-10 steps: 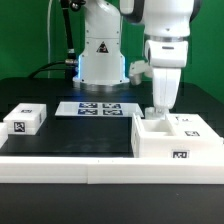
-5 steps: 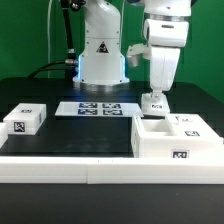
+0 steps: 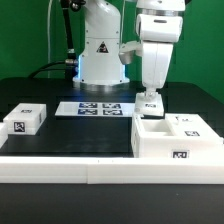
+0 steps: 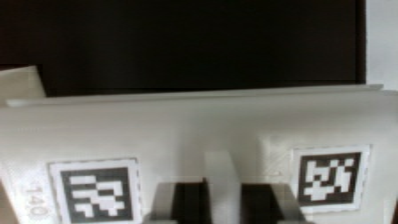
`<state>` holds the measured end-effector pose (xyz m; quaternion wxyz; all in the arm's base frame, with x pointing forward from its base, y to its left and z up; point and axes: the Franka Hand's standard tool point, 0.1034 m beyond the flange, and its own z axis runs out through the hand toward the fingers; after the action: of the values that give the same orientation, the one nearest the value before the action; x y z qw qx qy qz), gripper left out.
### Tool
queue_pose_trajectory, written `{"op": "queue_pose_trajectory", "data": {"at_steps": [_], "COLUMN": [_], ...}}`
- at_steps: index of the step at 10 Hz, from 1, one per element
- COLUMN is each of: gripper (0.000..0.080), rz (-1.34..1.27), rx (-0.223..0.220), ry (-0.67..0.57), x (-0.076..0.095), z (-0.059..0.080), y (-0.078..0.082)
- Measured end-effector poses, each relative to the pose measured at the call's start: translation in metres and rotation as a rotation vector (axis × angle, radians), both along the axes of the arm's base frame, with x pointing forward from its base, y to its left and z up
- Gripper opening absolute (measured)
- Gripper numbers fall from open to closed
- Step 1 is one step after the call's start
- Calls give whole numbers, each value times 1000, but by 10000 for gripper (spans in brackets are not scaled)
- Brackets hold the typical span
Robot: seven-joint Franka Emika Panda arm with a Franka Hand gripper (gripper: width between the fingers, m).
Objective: Assemble cabinet
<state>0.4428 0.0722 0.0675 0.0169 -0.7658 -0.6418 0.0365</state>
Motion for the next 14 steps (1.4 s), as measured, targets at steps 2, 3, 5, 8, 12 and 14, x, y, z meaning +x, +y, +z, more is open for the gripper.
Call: {"op": "queue_pose_trajectory", "data": {"at_steps": [2, 3, 5, 8, 12, 14], "gripper": [68, 68, 69, 69, 69, 69], "rz": [-3, -5, -6, -6, 9, 69], "rx": [3, 6, 8, 9, 10, 17], "ry": [-1, 1, -2, -3, -3, -8], "x": [7, 11, 14, 14, 15, 25], "z": [-1, -4, -5, -5, -5, -5], "y": [1, 1, 2, 2, 1, -3]}}
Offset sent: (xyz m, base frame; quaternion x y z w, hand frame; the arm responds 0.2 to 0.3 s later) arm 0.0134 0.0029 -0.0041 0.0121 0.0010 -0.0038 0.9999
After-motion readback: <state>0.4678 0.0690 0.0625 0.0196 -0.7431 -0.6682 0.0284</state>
